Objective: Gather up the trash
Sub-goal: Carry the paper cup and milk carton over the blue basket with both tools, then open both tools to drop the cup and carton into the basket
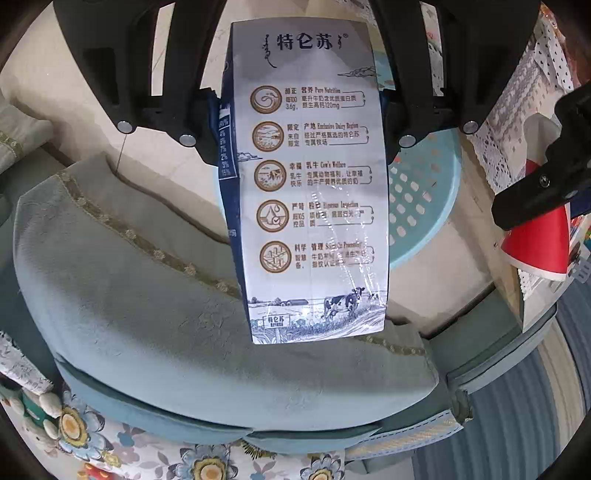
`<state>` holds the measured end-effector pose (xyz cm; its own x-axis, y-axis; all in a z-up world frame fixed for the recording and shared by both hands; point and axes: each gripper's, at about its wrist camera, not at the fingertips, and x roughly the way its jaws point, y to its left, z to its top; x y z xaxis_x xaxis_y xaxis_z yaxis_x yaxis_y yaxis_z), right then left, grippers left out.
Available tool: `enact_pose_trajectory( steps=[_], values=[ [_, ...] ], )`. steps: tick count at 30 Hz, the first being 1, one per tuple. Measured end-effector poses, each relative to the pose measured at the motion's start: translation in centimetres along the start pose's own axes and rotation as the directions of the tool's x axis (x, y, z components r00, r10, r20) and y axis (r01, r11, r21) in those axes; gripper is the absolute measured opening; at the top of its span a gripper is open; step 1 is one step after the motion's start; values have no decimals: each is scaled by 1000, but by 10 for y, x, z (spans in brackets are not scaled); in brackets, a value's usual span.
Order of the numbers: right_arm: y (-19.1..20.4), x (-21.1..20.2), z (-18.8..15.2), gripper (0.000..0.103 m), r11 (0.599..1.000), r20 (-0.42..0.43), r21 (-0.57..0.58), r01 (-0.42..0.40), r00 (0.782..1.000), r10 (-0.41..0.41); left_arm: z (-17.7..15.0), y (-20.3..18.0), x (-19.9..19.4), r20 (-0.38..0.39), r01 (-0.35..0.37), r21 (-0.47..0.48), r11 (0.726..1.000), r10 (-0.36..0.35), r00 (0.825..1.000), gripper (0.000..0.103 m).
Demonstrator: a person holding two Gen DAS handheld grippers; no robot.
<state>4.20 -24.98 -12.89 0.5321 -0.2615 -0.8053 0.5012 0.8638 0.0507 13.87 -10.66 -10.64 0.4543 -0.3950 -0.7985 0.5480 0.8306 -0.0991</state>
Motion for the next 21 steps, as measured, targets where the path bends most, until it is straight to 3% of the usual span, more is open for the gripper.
enact_pose_trajectory(
  steps=[21],
  values=[
    [-2,2,1,55,1000,-12,-7,3,1000,-3,-7,-12,10,-39,0,37,999,2,999,78]
  ],
)
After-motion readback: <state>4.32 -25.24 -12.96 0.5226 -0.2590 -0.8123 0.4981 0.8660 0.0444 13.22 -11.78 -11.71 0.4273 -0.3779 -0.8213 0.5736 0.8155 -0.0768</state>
